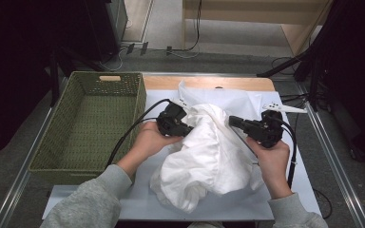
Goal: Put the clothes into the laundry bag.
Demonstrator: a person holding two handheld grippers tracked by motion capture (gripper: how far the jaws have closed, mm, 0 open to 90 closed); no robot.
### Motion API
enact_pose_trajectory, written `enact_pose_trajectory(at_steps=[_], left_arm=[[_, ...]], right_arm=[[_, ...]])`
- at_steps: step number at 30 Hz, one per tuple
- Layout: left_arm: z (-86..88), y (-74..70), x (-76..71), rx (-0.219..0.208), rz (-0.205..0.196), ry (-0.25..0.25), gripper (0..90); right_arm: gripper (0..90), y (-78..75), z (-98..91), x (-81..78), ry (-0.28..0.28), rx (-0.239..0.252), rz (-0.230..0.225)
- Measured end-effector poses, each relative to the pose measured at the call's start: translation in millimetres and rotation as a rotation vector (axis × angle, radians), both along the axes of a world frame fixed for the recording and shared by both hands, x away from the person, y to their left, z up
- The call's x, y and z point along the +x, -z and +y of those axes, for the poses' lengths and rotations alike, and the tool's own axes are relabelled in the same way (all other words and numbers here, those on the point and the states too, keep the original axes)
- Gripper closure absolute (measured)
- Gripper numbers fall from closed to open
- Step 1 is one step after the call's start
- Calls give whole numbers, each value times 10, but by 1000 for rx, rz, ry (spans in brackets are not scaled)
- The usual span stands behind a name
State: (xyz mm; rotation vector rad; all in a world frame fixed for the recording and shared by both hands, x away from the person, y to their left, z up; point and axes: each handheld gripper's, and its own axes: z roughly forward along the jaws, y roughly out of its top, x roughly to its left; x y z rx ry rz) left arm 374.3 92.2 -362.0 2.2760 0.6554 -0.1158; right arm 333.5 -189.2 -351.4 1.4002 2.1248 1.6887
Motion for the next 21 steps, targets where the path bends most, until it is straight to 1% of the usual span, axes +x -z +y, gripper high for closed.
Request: enact_pose_trajectory(at_steps=[3,5,6,10,11,13,14,17,19,21], left_arm=[[-108,13,-104,-9,-18,21,900],[-185,41,-164,-20,-18,41,900],[-211,55,-180,-28,-16,41,900],[-289,102,-201,-49,-12,26,900],[-326,113,-208,-52,-17,25,900],[-398,114,-217,-33,-34,33,900],[-453,116,-230,-29,-47,41,900],[-630,125,-257,-22,-59,55,900],[-700,134,-261,-29,-69,49,900],[-745,147,-247,-42,-74,29,900]], right_arm=[[900,0,30,0,-1,-4,1],[900,5,59,4,-7,-7,1],[900,8,78,6,-9,-10,-2],[900,8,132,3,-18,-9,7],[900,9,143,3,-20,-10,3],[900,5,162,-3,-22,-9,4],[900,1,166,-5,-23,-4,7],[900,-30,167,-24,-27,17,3],[900,-61,160,-50,-26,26,0],[900,-97,138,-80,-25,36,-6]])
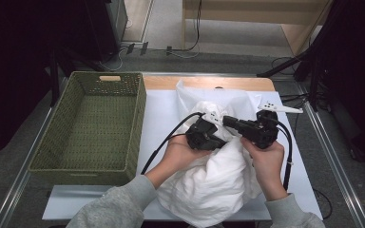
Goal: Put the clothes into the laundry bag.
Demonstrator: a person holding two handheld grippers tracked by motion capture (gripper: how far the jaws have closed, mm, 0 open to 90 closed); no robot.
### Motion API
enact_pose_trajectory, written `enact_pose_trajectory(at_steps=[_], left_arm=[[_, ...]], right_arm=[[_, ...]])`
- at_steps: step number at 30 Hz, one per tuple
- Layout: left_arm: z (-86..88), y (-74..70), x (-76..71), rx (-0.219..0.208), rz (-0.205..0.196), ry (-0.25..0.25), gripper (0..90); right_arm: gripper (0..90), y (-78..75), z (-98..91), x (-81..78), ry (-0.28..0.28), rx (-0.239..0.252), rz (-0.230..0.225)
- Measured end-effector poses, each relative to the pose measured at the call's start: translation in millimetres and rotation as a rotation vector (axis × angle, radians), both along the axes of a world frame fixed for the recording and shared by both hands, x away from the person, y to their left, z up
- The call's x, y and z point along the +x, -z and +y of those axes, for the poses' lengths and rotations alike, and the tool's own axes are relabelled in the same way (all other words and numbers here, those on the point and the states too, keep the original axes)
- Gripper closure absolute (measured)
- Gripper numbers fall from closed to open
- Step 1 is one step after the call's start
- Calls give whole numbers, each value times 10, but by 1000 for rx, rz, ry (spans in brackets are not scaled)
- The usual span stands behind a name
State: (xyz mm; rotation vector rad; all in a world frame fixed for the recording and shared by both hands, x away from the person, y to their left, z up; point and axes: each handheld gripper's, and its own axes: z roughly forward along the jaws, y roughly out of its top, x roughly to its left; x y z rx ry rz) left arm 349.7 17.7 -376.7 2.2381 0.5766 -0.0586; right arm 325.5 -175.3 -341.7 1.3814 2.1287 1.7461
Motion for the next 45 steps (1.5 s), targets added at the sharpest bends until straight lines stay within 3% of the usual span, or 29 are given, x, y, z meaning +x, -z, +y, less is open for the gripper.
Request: enact_pose_trajectory(at_steps=[2,5,7,14,17,19,21,23,24,25,29,31,33,35,38,41,45], left_arm=[[-23,21,30,-17,4,-20,900],[5,46,84,-24,44,-24,900],[57,17,82,-18,48,-4,856],[347,-218,101,-20,106,40,520],[482,-299,102,-10,107,47,400],[568,-352,125,-21,135,30,329],[639,-404,155,-33,126,-9,311],[717,-463,188,-48,127,-47,319],[764,-493,216,-53,130,-38,334],[796,-528,239,-54,115,-56,363],[880,-649,400,-33,61,-97,673],[874,-675,515,-20,67,-119,778],[839,-684,617,1,32,-136,870],[794,-675,736,14,-7,-175,900],[746,-633,882,11,-34,-211,900],[656,-473,981,26,43,-179,900],[515,-247,859,61,96,-101,900]], right_arm=[[900,-39,-29,-42,0,26,-2],[900,-35,-35,-79,6,-7,-21],[900,18,-54,-77,7,-17,-29],[900,129,-100,-19,3,-30,6],[900,129,-98,-17,0,-35,5],[900,126,-95,-20,1,-39,5],[900,127,-94,-18,1,-39,5],[900,126,-94,-17,0,-40,7],[900,125,-94,-19,0,-40,7],[900,122,-95,-20,0,-40,8],[900,110,-109,-22,3,-39,7],[900,104,-113,-25,3,-37,10],[900,101,-121,-24,3,-36,7],[900,94,-130,-25,2,-35,6],[900,80,-140,-32,-1,-35,6],[900,65,-159,-39,1,-33,2],[900,67,-190,-30,7,-26,7]])
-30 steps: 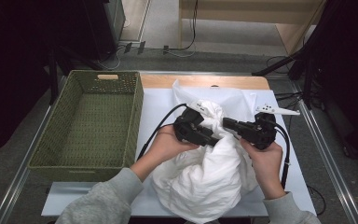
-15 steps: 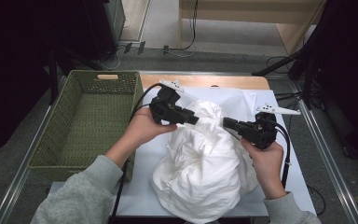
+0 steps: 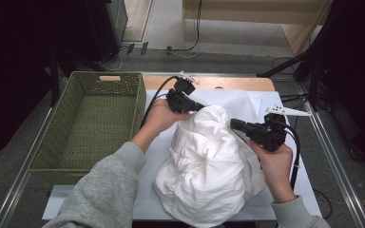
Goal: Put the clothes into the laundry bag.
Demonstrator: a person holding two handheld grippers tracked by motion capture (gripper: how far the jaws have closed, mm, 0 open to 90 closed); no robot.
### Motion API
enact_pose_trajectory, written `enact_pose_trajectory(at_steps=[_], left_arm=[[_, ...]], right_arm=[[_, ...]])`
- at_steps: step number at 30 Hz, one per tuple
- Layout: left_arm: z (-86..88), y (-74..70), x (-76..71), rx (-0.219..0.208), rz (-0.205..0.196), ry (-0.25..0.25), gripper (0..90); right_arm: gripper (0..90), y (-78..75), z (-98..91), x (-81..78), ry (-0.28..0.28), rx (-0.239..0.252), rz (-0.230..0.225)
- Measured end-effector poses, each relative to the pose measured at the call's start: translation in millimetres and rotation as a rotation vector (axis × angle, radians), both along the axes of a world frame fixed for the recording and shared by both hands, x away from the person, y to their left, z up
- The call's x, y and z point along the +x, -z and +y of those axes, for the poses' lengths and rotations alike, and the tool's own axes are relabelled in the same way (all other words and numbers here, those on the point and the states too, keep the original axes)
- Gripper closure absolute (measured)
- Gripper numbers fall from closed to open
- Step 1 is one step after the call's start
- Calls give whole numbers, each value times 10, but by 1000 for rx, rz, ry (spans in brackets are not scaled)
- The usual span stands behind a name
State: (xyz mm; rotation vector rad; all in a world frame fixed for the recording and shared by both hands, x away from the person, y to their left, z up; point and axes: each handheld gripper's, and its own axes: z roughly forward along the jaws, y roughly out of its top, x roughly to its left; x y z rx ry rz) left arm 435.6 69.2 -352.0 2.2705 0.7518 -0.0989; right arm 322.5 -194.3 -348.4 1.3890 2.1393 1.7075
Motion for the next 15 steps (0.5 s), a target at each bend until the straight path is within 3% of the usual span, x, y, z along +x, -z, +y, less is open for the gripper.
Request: enact_pose_trajectory(at_steps=[5,9,15], left_arm=[[-91,108,-257,-15,0,61,900],[-149,96,-508,-65,-19,102,900],[-291,138,-767,-69,-50,153,900]], right_arm=[[900,4,-16,9,12,6,-5],[900,1,-10,14,21,12,-4],[900,-2,9,25,31,17,-12]])
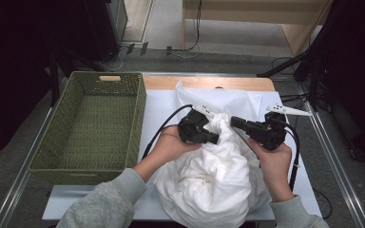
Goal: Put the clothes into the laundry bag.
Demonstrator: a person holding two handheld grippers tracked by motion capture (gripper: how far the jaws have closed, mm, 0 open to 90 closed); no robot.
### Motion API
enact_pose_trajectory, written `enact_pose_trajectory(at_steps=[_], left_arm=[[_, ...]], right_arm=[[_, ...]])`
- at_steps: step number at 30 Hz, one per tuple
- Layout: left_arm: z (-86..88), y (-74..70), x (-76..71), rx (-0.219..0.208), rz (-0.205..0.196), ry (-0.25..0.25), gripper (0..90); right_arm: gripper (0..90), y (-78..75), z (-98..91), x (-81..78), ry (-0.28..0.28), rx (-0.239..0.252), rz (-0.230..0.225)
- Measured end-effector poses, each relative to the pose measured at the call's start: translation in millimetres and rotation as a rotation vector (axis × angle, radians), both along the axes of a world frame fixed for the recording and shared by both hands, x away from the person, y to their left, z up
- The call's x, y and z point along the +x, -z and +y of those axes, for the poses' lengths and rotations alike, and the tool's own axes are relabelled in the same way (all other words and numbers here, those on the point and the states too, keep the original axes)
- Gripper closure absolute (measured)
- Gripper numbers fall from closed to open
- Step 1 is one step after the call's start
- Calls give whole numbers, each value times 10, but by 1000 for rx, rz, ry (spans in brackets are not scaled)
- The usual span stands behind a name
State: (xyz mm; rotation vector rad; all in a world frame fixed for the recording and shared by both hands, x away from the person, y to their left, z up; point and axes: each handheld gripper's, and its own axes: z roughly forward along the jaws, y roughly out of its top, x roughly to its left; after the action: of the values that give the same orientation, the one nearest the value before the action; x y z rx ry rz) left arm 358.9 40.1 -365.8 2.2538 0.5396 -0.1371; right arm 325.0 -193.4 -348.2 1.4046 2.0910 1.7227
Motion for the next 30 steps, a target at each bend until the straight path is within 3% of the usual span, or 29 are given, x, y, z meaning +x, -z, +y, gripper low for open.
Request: enact_pose_trajectory(at_steps=[9,12,14,18,21,27,30], left_arm=[[-220,157,-123,-42,22,32,900],[-297,183,-124,-62,12,15,900],[-338,189,-103,-78,7,-24,900],[-379,187,13,-88,3,-98,900],[-400,172,121,-96,13,-127,900],[-490,101,301,-68,-23,-151,900],[-496,121,383,-60,-4,-169,900]], right_arm=[[900,-16,-47,59,20,56,-5],[900,-31,-49,63,4,100,-5],[900,-39,-39,51,-2,105,-15],[900,-80,-15,-14,-11,107,-24],[900,-94,-3,-57,-12,98,-33],[900,-100,-2,-99,-15,86,-32],[900,-67,0,-112,-6,65,-34]])
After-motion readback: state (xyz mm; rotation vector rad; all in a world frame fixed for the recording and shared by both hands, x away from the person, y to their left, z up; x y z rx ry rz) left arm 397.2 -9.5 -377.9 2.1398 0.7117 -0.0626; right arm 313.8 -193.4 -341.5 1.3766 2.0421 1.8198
